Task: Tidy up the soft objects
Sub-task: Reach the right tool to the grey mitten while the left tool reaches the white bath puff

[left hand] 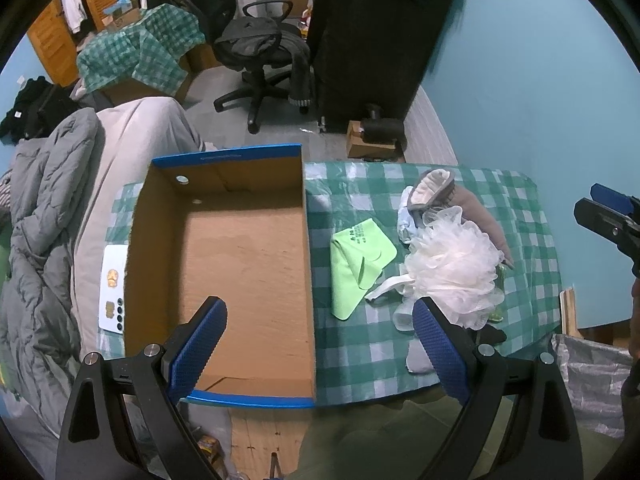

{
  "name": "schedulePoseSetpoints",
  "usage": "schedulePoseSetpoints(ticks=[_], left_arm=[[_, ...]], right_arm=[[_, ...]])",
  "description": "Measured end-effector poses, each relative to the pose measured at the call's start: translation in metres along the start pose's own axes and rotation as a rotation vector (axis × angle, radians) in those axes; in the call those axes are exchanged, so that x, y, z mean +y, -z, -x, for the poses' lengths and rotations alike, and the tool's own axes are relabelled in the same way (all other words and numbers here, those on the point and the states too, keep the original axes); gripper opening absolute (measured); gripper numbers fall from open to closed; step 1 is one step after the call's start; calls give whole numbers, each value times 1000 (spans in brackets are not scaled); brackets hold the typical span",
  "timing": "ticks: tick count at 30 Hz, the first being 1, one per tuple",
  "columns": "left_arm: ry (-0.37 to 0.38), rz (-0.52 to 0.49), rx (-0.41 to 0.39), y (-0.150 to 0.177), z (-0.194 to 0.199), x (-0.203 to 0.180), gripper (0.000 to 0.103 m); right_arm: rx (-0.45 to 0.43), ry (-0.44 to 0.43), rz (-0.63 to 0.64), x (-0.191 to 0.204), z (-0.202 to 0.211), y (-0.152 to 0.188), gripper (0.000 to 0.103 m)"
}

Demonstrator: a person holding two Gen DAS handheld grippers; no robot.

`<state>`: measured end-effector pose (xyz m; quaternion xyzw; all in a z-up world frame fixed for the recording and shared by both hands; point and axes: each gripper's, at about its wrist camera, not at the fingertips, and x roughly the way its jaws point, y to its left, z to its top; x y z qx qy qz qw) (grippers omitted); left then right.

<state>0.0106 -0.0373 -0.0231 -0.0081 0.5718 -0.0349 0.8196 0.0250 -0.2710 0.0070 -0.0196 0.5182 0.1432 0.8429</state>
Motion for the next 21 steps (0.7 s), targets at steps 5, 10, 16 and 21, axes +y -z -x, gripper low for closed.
schedulePoseSetpoints(ticks=[5, 10, 16, 21], left_arm=[[23, -6, 23, -3, -9, -7, 95], [41, -23, 46, -6, -20, -18, 95], [62, -49, 80, -10, -37, -39, 95], [71, -79, 111, -16, -54, -58, 95]], right_arm=[[16, 10, 14, -16, -1, 0, 101], [36, 17, 3, -36, -4, -3, 101], [66, 19, -26, -67, -15, 0, 101], [97, 33, -28, -88, -29, 5, 101]])
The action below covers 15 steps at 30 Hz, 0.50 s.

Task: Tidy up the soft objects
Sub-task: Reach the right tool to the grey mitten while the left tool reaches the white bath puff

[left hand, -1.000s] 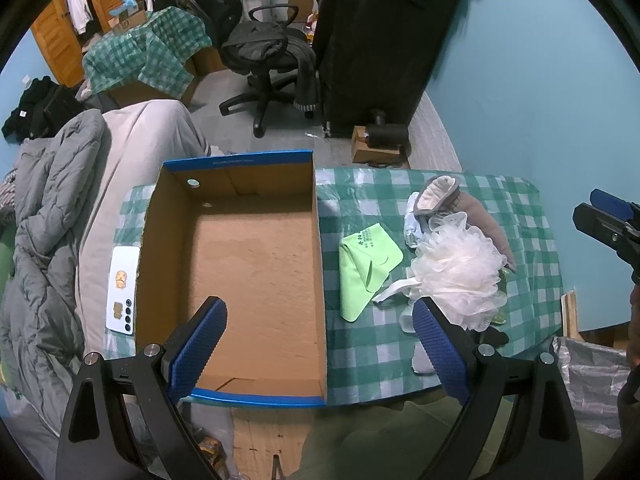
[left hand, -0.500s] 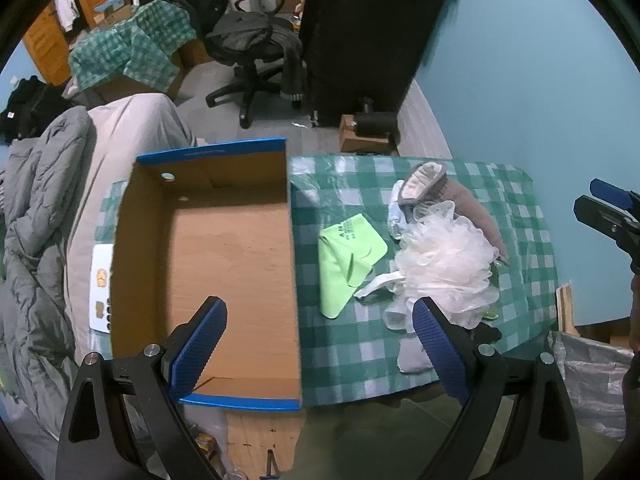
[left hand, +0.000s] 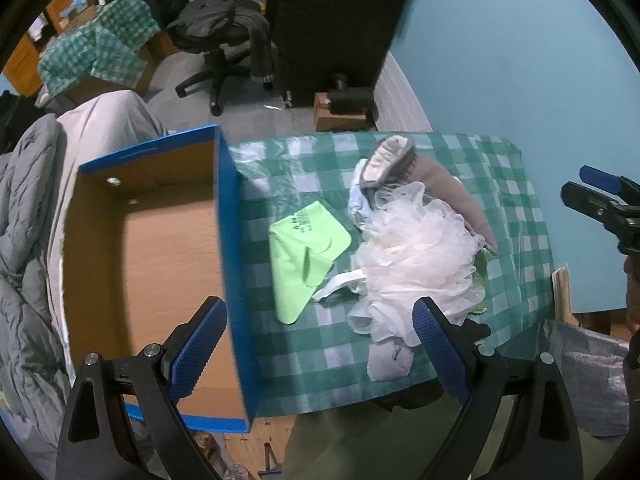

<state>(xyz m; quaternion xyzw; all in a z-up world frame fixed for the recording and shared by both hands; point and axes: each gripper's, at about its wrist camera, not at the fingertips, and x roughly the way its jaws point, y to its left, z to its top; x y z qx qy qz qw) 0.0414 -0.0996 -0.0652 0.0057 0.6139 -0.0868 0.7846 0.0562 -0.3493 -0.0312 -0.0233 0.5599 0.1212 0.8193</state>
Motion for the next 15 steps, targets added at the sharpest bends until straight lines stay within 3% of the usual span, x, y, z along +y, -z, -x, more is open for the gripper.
schedulePoseSetpoints(ticks=[15], left_arm=[[5, -17, 77, -12, -53, -39, 95]], right_arm=[[81, -41, 54, -31, -58, 3, 101]])
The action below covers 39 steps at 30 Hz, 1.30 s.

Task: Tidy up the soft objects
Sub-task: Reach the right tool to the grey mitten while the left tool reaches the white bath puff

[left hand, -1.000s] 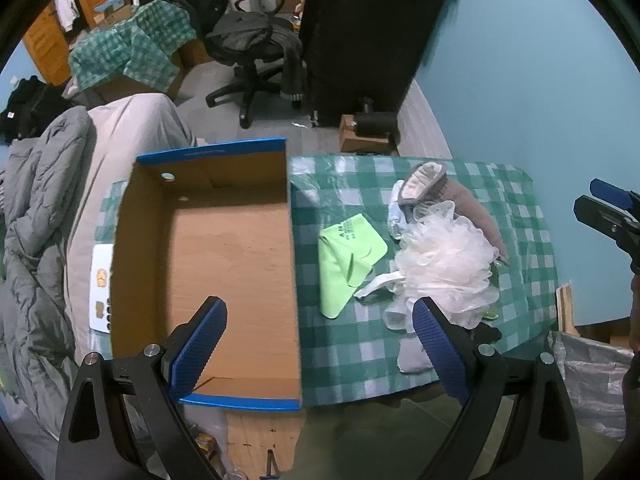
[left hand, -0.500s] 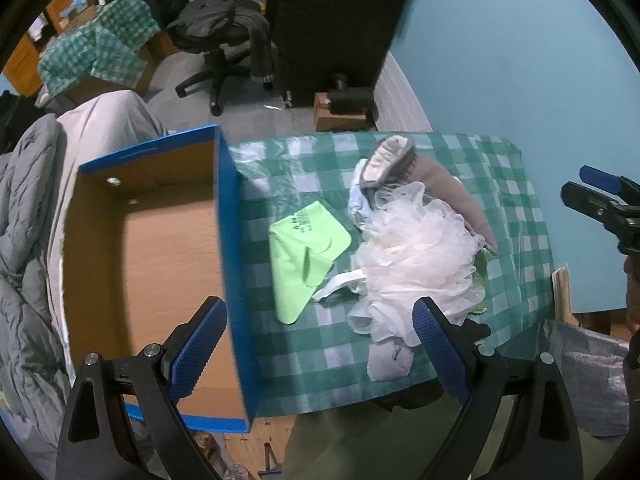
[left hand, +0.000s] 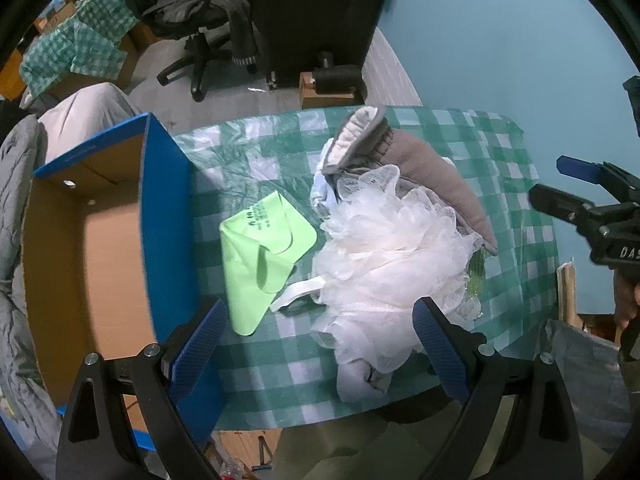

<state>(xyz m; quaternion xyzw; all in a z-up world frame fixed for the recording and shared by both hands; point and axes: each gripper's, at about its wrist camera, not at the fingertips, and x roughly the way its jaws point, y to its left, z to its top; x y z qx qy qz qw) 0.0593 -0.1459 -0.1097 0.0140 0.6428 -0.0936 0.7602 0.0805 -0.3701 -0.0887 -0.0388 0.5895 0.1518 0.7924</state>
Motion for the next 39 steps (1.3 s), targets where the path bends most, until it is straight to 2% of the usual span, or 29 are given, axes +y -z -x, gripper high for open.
schedulePoseSetpoints(ticks=[15, 17, 22, 24, 26, 27, 29, 39], left_arm=[[-4, -34, 28, -8, -35, -17, 95], [-9, -37, 30, -8, -36, -19, 95], [-1, -42, 33, -8, -35, -23, 95], [6, -47, 35, -8, -33, -27, 95], [12, -50, 32, -7, -30, -31, 95], [13, -51, 31, -7, -29, -32, 95], [15, -51, 36, -8, -28, -36, 95], [-4, -65, 64, -14, -39, -52, 95]], right_arm=[[94, -67, 119, 8, -57, 2, 96], [105, -76, 132, 9, -64, 1, 87], [135, -115, 139, 8, -79, 1, 75], [144, -135, 143, 7, -83, 2, 63], [156, -179, 137, 6, -85, 3, 35], [163, -196, 130, 4, -85, 3, 30], [154, -197, 125, 4, -82, 5, 25], [117, -228, 51, -4, -50, 9, 22]])
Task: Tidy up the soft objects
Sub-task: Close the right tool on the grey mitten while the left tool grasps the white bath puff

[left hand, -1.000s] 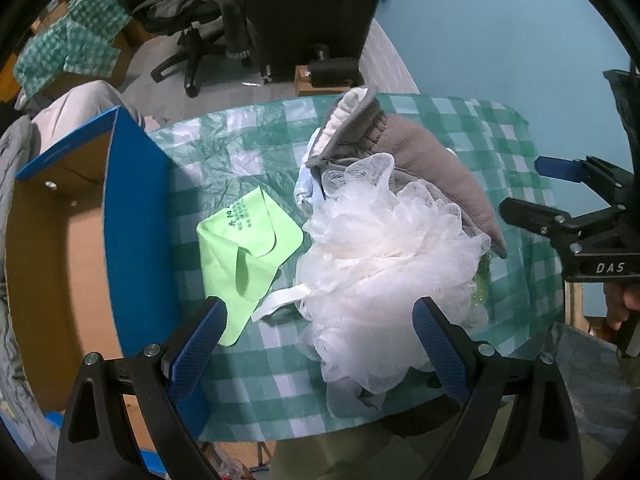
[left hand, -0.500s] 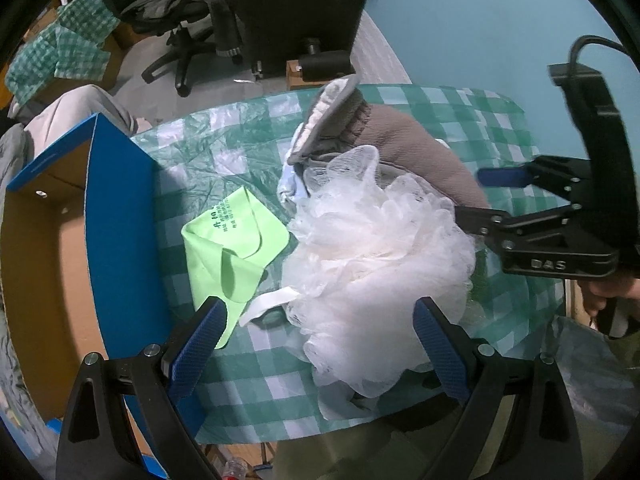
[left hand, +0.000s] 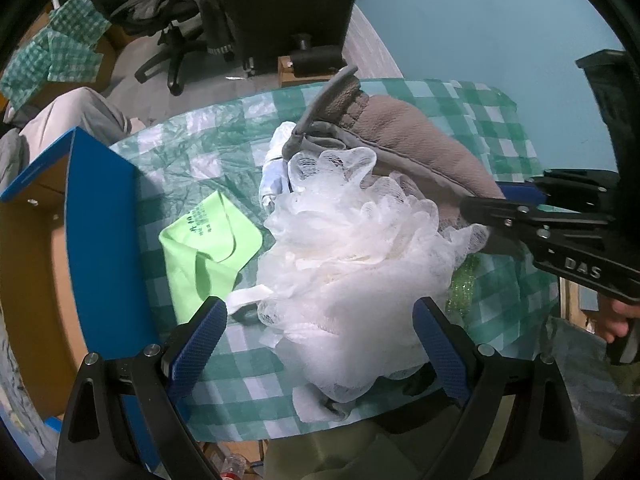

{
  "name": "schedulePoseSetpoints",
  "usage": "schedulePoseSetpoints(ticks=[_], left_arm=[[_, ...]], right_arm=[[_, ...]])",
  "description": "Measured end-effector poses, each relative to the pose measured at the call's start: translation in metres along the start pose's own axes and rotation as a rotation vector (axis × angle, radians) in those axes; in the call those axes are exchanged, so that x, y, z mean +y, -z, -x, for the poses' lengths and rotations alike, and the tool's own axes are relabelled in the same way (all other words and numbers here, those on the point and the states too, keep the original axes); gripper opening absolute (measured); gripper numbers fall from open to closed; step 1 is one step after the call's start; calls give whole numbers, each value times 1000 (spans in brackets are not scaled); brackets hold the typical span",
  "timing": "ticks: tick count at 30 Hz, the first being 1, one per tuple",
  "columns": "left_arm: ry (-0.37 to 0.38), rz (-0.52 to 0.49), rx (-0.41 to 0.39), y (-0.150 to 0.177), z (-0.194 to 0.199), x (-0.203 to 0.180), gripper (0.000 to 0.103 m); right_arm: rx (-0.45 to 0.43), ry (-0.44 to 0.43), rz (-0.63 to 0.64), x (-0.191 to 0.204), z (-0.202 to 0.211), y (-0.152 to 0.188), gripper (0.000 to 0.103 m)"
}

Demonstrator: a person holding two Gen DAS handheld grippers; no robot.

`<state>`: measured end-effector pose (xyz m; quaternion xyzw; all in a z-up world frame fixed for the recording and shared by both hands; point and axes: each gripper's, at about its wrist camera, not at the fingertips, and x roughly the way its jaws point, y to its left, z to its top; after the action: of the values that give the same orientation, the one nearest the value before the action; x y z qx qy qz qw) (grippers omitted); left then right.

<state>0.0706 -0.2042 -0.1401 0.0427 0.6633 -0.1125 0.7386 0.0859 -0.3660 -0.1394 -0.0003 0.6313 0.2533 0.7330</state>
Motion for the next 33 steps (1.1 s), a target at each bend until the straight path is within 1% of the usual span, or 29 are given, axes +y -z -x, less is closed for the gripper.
schedulePoseSetpoints(ticks=[3, 5, 7, 9, 10, 11, 13, 14, 15, 17, 21, 25, 27, 29, 30, 32, 33], left_arm=[[-22, -15, 22, -3, -8, -7, 95], [-19, -21, 41, -6, -13, -11, 95], [-14, -31, 42, -6, -15, -16, 95], [-26, -51, 50, -8, -20, -20, 97], [-38, -59, 55, -8, -24, -22, 98], [-46, -65, 61, -9, -27, -24, 98], [-55, -79, 72, -10, -34, -29, 98], [-57, -84, 79, -11, -37, -31, 98], [-58, -88, 85, -11, -40, -32, 98], [-56, -96, 92, -12, -44, -35, 100], [-53, -91, 104, -13, -52, -37, 102], [-15, -68, 117, -12, -59, -34, 102], [21, -55, 112, -11, -61, -33, 99], [57, -42, 103, -8, -64, -32, 85], [71, -36, 100, -7, -65, -31, 83], [86, -32, 88, -5, -64, -31, 72], [93, -37, 81, -4, -62, -30, 69]], right_arm=[[-12, -7, -12, -4, 6, 4, 21], [-17, -14, -25, -5, 11, 10, 21], [-21, -20, -40, -8, 14, 12, 21], [-10, -21, -47, -9, 13, 13, 23], [0, -16, -51, -12, 11, 13, 28], [4, -13, -57, -12, 10, 14, 31], [25, -6, -74, -17, 6, 14, 32], [32, -9, -80, -19, 4, 13, 39], [28, -14, -87, -21, 5, 12, 43], [15, -7, -89, -23, 7, 10, 60], [15, 6, -82, -24, 6, 12, 61], [23, 4, -92, -26, 3, 12, 61], [26, 0, -97, -25, 2, 13, 61], [29, -1, -100, -25, 0, 14, 61], [32, -1, -102, -26, 0, 14, 61], [32, 0, -105, -26, 0, 16, 62], [33, 1, -106, -26, -1, 16, 62]])
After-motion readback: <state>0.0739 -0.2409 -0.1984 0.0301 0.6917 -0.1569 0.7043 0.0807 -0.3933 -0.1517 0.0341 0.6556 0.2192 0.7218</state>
